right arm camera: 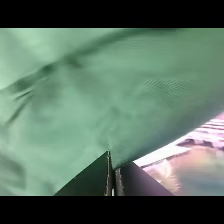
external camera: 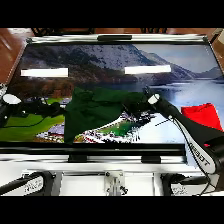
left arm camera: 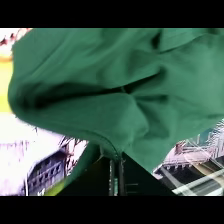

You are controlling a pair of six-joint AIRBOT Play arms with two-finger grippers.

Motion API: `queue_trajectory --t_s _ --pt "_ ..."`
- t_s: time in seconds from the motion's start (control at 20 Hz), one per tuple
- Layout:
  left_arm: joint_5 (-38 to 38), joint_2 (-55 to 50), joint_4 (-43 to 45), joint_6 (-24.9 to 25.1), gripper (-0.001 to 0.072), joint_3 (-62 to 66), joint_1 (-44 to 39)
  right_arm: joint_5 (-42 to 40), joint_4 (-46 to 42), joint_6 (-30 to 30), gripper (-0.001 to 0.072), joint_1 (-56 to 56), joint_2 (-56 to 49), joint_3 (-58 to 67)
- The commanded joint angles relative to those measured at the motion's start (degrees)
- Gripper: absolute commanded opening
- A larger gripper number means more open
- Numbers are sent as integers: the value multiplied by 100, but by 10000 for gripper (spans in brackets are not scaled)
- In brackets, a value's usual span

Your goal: Fold the shirts.

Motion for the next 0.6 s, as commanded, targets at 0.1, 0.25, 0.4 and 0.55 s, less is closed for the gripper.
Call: queue_trajectory --t_s 0.1,0.25,0.4,0.55 --pt "339 1167 -26 721 36 1993 42 2260 -599 -1646 61 -389 1139 1401" --pt "935 2024 -164 649 37 3930 31 2756 -651 -1650 61 -664 2218 2833" --pt "1340 2673 -920 391 37 5219 31 2656 -511 -1517 61 -671 3051 4256" --pt "1355 3224 -651 411 37 5657 33 2653 -479 -1143 61 -671 3663 4924"
